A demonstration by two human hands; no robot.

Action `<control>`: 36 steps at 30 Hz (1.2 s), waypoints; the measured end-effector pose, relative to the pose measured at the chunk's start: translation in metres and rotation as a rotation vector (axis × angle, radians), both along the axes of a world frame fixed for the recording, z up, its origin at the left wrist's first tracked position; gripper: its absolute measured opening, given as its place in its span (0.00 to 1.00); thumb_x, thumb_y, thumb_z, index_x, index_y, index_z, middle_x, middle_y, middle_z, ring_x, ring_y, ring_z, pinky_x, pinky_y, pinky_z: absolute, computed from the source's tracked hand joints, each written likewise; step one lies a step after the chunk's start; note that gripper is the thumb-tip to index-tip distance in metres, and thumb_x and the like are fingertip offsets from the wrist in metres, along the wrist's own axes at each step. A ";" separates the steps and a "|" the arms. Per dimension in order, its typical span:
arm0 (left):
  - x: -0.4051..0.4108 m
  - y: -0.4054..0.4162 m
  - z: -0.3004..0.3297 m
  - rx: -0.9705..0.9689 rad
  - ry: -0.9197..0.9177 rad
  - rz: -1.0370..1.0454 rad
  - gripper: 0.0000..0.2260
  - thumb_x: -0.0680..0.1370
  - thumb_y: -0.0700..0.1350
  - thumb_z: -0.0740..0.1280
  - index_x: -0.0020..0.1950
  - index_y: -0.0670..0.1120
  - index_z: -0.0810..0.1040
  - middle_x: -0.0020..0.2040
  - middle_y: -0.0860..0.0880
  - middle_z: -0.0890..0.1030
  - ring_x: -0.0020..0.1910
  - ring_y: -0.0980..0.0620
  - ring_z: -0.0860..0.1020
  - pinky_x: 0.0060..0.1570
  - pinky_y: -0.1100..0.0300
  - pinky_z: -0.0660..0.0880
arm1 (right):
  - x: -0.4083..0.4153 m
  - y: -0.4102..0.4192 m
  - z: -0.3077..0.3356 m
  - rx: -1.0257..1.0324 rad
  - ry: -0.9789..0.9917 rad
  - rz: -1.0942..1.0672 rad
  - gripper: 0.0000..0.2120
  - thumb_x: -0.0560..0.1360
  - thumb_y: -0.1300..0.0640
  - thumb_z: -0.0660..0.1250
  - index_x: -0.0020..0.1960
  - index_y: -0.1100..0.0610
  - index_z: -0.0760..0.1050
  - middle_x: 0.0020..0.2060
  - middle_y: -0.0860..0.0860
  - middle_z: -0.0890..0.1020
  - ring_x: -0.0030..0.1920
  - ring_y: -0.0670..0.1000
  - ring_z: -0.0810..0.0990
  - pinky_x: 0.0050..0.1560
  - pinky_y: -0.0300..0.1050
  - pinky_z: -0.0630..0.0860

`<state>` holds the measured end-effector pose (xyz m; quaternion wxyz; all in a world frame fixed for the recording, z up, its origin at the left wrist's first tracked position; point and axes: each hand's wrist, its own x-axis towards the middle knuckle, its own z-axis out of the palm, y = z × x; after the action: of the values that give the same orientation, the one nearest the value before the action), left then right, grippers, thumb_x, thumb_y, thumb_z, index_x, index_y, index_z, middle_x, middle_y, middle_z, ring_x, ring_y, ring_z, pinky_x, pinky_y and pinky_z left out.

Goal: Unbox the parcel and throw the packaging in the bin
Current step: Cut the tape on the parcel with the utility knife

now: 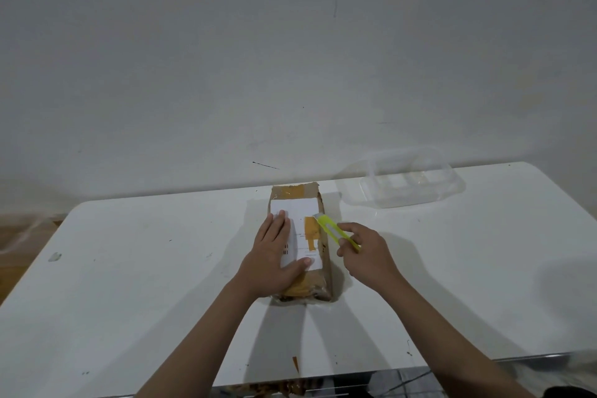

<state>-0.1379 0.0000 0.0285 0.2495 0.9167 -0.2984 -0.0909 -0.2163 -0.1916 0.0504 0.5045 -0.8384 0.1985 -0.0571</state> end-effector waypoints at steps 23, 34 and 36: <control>0.001 -0.012 0.008 0.204 -0.118 0.025 0.36 0.65 0.72 0.50 0.73 0.67 0.53 0.78 0.53 0.48 0.76 0.49 0.44 0.63 0.45 0.69 | 0.004 -0.020 0.002 0.027 0.039 0.055 0.14 0.76 0.62 0.61 0.60 0.54 0.75 0.40 0.58 0.83 0.27 0.48 0.74 0.28 0.41 0.73; 0.002 -0.019 0.007 0.197 -0.130 0.060 0.38 0.63 0.69 0.50 0.73 0.63 0.58 0.76 0.50 0.53 0.74 0.47 0.48 0.60 0.45 0.72 | -0.003 -0.026 0.006 0.059 0.069 0.121 0.13 0.76 0.63 0.62 0.60 0.55 0.75 0.37 0.58 0.82 0.18 0.41 0.70 0.21 0.34 0.67; 0.002 -0.019 0.007 0.189 -0.131 0.056 0.38 0.63 0.69 0.50 0.73 0.62 0.58 0.76 0.50 0.53 0.74 0.47 0.48 0.60 0.45 0.72 | -0.005 -0.025 0.002 0.053 0.077 0.144 0.13 0.76 0.62 0.63 0.59 0.54 0.75 0.38 0.60 0.82 0.19 0.42 0.69 0.22 0.36 0.68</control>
<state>-0.1356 -0.0190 0.0354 0.1446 0.9480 -0.2787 -0.0515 -0.2218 -0.2162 0.0525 0.5213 -0.8384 0.1585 0.0169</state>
